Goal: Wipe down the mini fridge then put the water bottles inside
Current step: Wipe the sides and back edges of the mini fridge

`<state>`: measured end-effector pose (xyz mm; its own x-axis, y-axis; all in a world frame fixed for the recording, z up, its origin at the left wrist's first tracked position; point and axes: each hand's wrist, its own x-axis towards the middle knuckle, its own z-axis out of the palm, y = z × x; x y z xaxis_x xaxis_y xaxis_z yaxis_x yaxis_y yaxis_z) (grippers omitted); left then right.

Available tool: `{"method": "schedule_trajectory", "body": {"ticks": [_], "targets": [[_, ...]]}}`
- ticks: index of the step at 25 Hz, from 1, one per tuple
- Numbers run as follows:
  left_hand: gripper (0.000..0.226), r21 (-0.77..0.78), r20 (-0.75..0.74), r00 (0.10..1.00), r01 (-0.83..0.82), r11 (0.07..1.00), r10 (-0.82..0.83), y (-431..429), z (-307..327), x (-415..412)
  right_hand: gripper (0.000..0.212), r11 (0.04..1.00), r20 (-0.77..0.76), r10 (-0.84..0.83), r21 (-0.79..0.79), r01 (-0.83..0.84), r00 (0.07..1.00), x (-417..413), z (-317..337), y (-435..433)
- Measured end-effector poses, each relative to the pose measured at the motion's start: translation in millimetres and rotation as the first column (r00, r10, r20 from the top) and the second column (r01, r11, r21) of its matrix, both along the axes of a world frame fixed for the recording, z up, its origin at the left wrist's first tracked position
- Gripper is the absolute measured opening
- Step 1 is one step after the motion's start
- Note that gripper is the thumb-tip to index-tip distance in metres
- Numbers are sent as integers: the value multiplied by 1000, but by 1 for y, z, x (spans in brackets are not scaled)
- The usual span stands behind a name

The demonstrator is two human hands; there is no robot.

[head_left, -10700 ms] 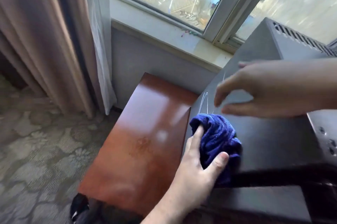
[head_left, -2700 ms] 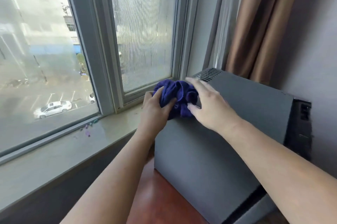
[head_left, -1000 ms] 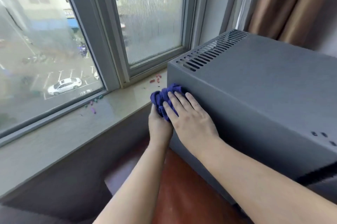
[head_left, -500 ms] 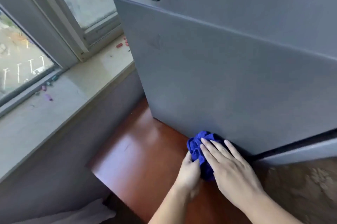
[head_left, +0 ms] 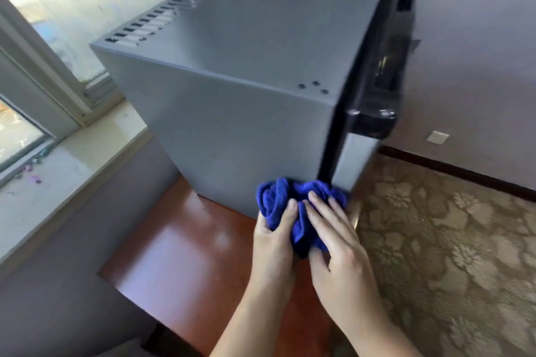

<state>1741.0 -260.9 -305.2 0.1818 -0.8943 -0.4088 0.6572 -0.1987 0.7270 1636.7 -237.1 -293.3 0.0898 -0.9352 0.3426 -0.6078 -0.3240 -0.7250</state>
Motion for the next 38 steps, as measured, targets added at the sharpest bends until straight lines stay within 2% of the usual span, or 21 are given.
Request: {"method": "schedule_trajectory", "body": {"ticks": [3,6,9,11,13,14,16,18,19,20,22,25,27,29,32,35,38], "targets": [[40,-227,221,971,-41,973,92,1,72,-37,76,988,30,60,-146,-55,998,-39,60,1],[25,-406,485,851,17,914,200,6,144,-66,76,970,55,112,-224,-98,992,-82,111,-4],[24,-468,632,729,89,879,262,22,187,-63,74,947,132,214,-271,-173,968,-84,141,-1],[26,-451,683,704,196,871,196,41,200,-62,74,944,164,250,-262,-203,954,-88,153,8],[31,-453,761,621,303,838,187,57,211,-65,73,930,166,299,-272,-248,940,-104,168,15],[33,-448,812,544,349,823,212,60,219,-68,71,916,161,327,-295,-271,931,-114,177,14],[37,-373,920,292,437,819,262,49,235,-70,65,910,177,339,-311,-274,924,-132,190,-2],[44,-125,984,-54,489,863,173,21,252,-70,54,933,152,308,-240,-267,939,-141,199,-25],[53,43,970,-232,457,888,73,7,259,-69,47,939,87,297,-209,-274,951,-142,201,-36],[62,170,933,-360,396,903,-18,-4,265,-67,41,939,12,286,-203,-278,958,-142,203,-46],[71,236,871,-487,302,924,-64,-27,275,-61,35,935,-116,250,-229,-271,961,-146,210,-75],[87,268,853,-515,296,917,-83,-66,278,-58,44,947,-194,212,-201,-251,958,-153,219,-122],[108,325,839,-535,347,880,-99,-109,270,-60,47,960,-240,201,-145,-240,950,-162,218,-158],[114,396,825,-548,385,834,-139,-153,268,-67,49,967,-321,197,-90,-237,927,-169,227,-192],[95,375,843,-521,392,840,-134,-218,286,-70,47,969,-384,204,-49,-240,901,-171,259,-252],[62,406,832,-532,389,827,-159,-269,298,-65,35,954,-386,284,20,-300,878,-157,268,-301],[55,393,836,-522,357,847,-168,-314,302,-68,44,943,-340,331,108,-313,880,-155,272,-349]]}}
